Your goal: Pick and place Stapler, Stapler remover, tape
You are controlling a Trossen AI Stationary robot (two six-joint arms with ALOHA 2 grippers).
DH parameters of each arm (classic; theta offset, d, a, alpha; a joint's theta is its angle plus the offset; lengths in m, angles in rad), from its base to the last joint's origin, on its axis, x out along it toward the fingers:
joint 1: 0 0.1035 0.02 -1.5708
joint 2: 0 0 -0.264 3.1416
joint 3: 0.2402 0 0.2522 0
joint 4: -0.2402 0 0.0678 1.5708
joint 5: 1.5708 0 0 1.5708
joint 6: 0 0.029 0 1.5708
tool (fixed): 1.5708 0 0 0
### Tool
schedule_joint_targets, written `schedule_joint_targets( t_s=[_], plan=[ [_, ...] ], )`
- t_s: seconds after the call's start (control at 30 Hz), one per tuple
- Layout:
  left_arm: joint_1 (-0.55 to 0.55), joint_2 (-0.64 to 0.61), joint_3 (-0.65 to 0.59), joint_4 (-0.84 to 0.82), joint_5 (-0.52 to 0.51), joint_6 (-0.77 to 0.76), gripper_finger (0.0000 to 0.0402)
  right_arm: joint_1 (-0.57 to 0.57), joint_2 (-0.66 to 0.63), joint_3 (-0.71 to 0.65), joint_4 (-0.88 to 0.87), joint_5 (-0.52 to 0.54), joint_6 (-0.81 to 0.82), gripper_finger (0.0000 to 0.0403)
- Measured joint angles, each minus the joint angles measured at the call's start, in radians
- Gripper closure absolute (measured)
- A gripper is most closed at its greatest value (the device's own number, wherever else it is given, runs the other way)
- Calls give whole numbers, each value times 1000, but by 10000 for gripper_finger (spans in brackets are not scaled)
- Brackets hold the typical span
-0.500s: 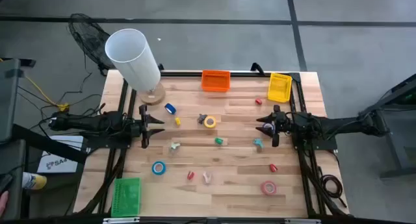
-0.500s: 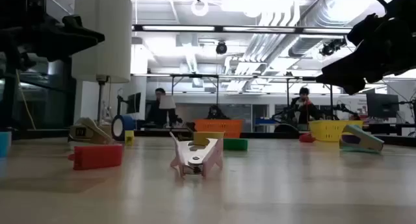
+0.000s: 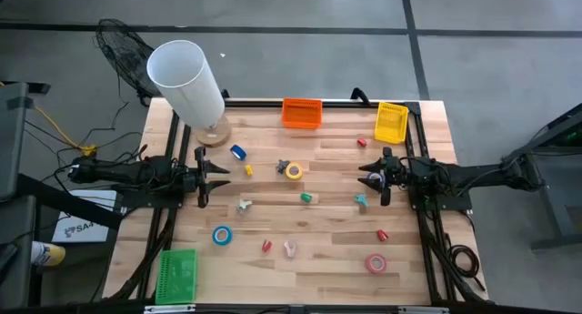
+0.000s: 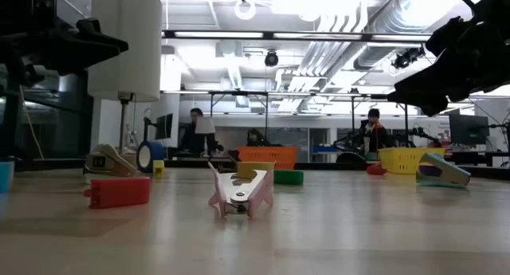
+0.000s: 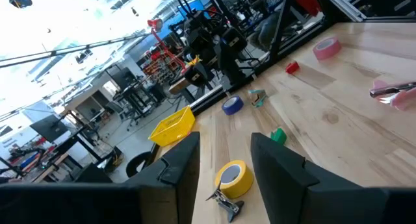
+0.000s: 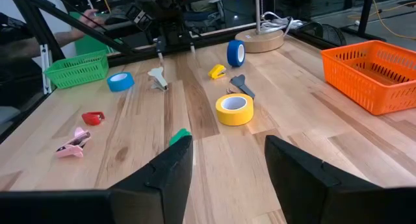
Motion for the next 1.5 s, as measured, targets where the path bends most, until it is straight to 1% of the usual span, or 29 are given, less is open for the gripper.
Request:
schedule_joint_targets(
  t_s=[0.77,1.0,1.13,1.27,1.4,1.5],
  plan=[
    [0,0,0,0,0,0,266,0,0,0,1,2,0,219],
    [0,0,0,0,0,0,266,0,0,0,33,81,1,219],
    [0,0,0,0,0,0,266,0,0,0,61,90,33,219],
    [0,0,0,0,0,0,266,0,0,0,38,180,49,219],
    [0,0,0,0,0,0,266,0,1,0,-10,366,138,219],
    [0,0,0,0,0,0,266,0,15,6,-17,464,202,219]
  ],
)
